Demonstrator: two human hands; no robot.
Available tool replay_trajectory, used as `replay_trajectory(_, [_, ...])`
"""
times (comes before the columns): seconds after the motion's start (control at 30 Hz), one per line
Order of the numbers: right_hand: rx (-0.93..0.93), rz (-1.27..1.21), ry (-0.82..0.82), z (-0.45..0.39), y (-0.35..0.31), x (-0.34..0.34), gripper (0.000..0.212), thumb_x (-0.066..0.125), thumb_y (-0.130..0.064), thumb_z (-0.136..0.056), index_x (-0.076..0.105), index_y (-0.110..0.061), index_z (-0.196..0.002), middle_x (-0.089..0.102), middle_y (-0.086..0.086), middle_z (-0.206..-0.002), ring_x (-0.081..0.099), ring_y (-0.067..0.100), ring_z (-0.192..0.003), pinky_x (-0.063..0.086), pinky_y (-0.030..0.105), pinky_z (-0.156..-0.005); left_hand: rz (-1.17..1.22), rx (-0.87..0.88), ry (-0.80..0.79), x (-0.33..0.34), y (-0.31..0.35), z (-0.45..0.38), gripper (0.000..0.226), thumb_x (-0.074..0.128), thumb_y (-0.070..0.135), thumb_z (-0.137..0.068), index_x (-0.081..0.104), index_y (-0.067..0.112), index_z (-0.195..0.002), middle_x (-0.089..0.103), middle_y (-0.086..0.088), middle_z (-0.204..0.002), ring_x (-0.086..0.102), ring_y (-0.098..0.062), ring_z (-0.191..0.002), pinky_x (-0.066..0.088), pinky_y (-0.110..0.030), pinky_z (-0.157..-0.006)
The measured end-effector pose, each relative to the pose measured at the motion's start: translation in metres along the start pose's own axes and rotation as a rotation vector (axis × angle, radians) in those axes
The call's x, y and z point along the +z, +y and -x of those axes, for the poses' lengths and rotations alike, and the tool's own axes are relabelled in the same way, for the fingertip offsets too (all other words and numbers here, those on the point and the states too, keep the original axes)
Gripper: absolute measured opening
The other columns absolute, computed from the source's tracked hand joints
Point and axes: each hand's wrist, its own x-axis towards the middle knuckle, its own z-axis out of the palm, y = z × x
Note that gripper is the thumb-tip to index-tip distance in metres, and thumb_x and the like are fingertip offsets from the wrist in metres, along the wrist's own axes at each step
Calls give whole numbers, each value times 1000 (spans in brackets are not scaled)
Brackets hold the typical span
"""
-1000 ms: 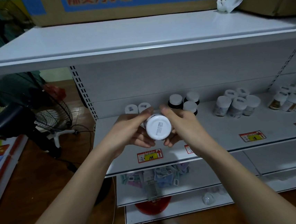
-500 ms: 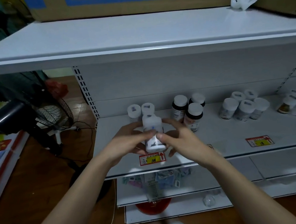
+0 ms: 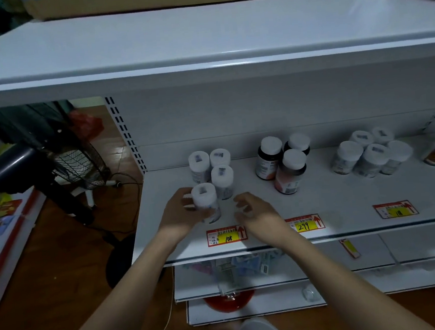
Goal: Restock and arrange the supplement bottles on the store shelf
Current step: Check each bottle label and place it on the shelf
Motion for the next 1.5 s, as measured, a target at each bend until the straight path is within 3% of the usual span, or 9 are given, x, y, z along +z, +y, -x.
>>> replay_trajectory(0.13, [-24,199,79,-16,12,-2,43,50,-18,-99,46,-10,-141,47,8,-141,40,24,-131,35,30,-105,45,18,110,4,-25,-20,49,88,14,-72,63,11,-115,69,-3,-107,67,-18,-96,55,-25,-79])
replay_trajectory(0.3, [-50,365,99,-24,31,5,54,46,-27,-102,32,-13,-152,26,9,-161,19,26,-150,16,38,-122,92,130,212,8,-38,-34,50,85,7,-75,56,14,-115,64,-2,-111,62,-14,-97,50,-9,-74])
replay_trajectory(0.47, [-67,496,115,-22,46,19,55,33,-36,-106,21,-21,-157,9,1,-167,3,19,-154,-5,33,-122,148,170,203,8,-43,-40,49,81,7,-79,54,17,-118,62,-2,-114,62,-10,-99,53,-27,-82])
replay_trajectory(0.77, [-79,515,143,-24,53,21,56,33,-39,-105,21,-23,-157,10,-1,-166,3,17,-154,-8,29,-120,178,141,168,7,-40,-39,51,79,8,-81,53,13,-125,61,1,-116,61,-14,-105,50,-9,-77])
replay_trajectory(0.93, [-82,511,143,-25,52,21,56,34,-40,-105,21,-24,-157,10,-2,-166,3,16,-154,-8,28,-120,234,120,102,7,-35,-39,53,80,9,-81,49,25,-121,61,10,-113,63,-11,-104,55,-23,-85])
replay_trajectory(1.03, [-78,506,146,-25,53,20,56,34,-40,-105,21,-24,-157,10,-2,-166,3,16,-154,-8,28,-120,312,48,62,5,-27,-38,61,79,19,-82,43,25,-131,57,13,-117,59,-4,-107,53,-21,-84])
replay_trajectory(1.17, [-92,507,159,-25,54,22,56,34,-40,-104,23,-22,-156,12,0,-166,5,17,-154,-8,28,-119,433,-27,148,-8,-10,-49,50,57,39,-96,44,18,-139,55,6,-124,55,-12,-115,47,-30,-94])
replay_trajectory(1.27, [-100,517,170,-25,55,22,57,34,-41,-103,25,-22,-156,15,1,-166,8,18,-153,-7,29,-119,380,-64,168,-18,8,-72,43,62,32,-97,49,17,-135,56,-1,-129,57,-15,-112,49,-33,-93])
replay_trajectory(1.5, [-97,535,174,-26,55,22,56,36,-41,-104,24,-23,-156,13,-1,-166,6,17,-153,-8,29,-119,233,-239,-55,-22,32,-117,57,76,20,-87,50,20,-137,53,-6,-131,55,-23,-113,53,-41,-92])
